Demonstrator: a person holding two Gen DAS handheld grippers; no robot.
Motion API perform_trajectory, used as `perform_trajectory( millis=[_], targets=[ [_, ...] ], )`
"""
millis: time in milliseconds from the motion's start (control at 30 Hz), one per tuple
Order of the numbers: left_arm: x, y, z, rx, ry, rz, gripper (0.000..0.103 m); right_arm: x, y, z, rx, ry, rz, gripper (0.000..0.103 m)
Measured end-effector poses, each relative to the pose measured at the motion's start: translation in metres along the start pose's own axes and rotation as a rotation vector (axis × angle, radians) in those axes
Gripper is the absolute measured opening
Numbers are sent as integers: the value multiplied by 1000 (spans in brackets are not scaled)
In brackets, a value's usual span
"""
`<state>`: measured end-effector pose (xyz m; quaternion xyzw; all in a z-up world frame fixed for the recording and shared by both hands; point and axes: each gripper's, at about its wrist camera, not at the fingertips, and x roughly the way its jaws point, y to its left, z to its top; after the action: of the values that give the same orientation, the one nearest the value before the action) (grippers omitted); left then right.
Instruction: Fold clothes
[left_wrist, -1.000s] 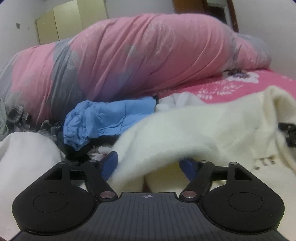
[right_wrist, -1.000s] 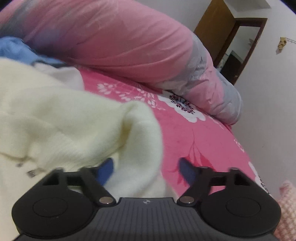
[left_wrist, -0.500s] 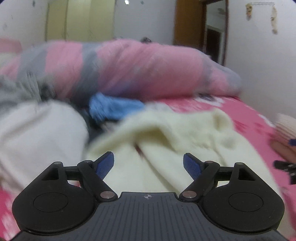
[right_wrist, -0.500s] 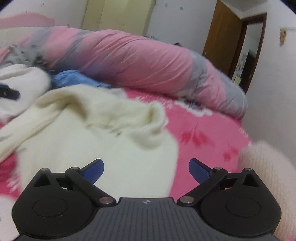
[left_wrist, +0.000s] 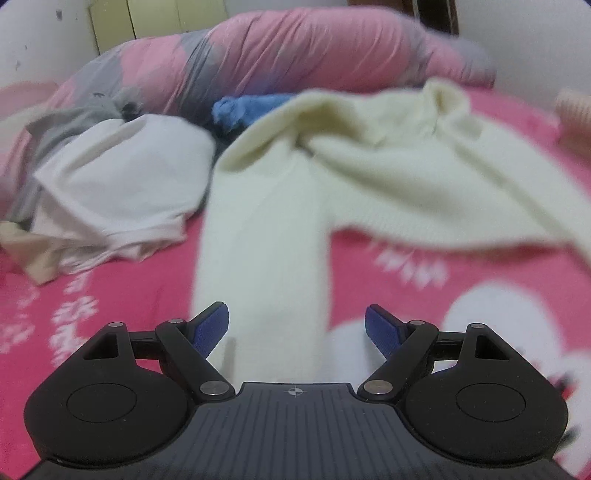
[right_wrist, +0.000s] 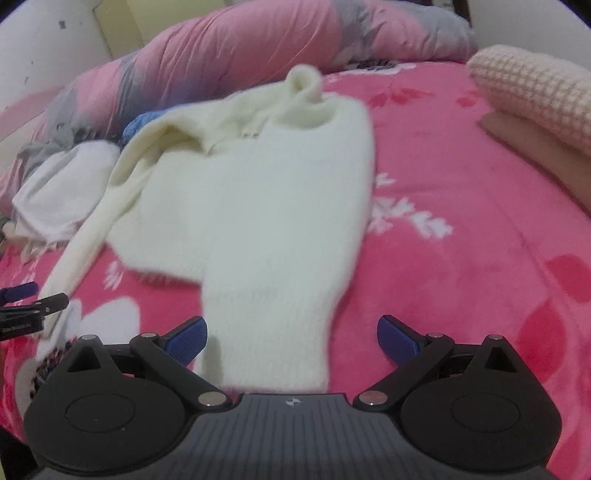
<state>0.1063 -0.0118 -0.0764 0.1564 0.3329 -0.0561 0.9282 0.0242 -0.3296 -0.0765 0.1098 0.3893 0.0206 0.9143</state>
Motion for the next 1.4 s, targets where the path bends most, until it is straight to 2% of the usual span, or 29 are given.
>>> perform_trajectory(
  millis=[67,133,167,200,233,267,333,400,433,500,567,633,667,700,733,800,1000,1100,1167,1233,1267,1333,1400],
  targets=[
    [3,7,-5,-18,3,7,75,4,8,-1,-65,-18,-47,88],
    [5,14,-8,-48,2,3,61,5,13,-1,-113,-33,-79,71],
    [4,17,-9,-69,-1,-3,48,3,14,0,-119,-36,-83,54],
    [3,20,-9,-90,-4,-9,29,0,14,2,-113,-37,-83,44],
    [1,23,-9,-99,-11,2,19,-4,12,3,-102,-36,-79,29],
    [-1,25,-8,-107,-18,15,11,-9,10,5,-85,-39,-73,18],
    [-9,38,-1,-148,-50,22,9,-21,2,10,-39,-61,-60,10],
    [-17,51,6,-190,-83,27,8,-35,-7,16,-5,-103,-55,9],
    [-23,60,14,-201,-120,55,8,-41,-12,19,14,-124,-50,9],
    [-35,89,37,-243,-230,167,8,-52,-21,26,49,-162,-42,9],
    [-40,127,58,-370,-328,310,10,-56,-28,33,78,-180,-47,9],
    [-38,162,75,-484,-404,473,20,-56,-32,36,92,-186,-52,9],
    [-28,171,78,-499,-382,549,29,-54,-34,36,100,-186,-51,9],
    [-18,179,82,-509,-352,622,30,-52,-36,36,108,-182,-50,9],
    [-10,182,81,-530,-313,644,30,-50,-36,36,115,-179,-48,9],
    [-6,178,67,-557,-286,562,34,-48,-37,36,122,-176,-45,8],
    [-19,122,21,-504,-246,298,55,-44,-37,49,149,-158,20,8],
    [-23,104,10,-515,-213,149,57,-40,-43,88,155,-140,65,7],
    [-25,93,3,-523,-189,53,57,-47,-53,132,163,-190,58,6],
    [-26,88,-3,-521,-180,5,57,-64,-63,185,178,-298,18,6],
    [-27,87,-7,-531,-181,5,57,-73,-69,210,192,-368,-17,6],
    [-27,89,-14,-567,-168,-15,57,-92,-83,255,237,-535,-137,8],
    [-28,90,-20,-590,-156,-31,57,-93,-98,280,284,-592,-296,27]
  ],
)
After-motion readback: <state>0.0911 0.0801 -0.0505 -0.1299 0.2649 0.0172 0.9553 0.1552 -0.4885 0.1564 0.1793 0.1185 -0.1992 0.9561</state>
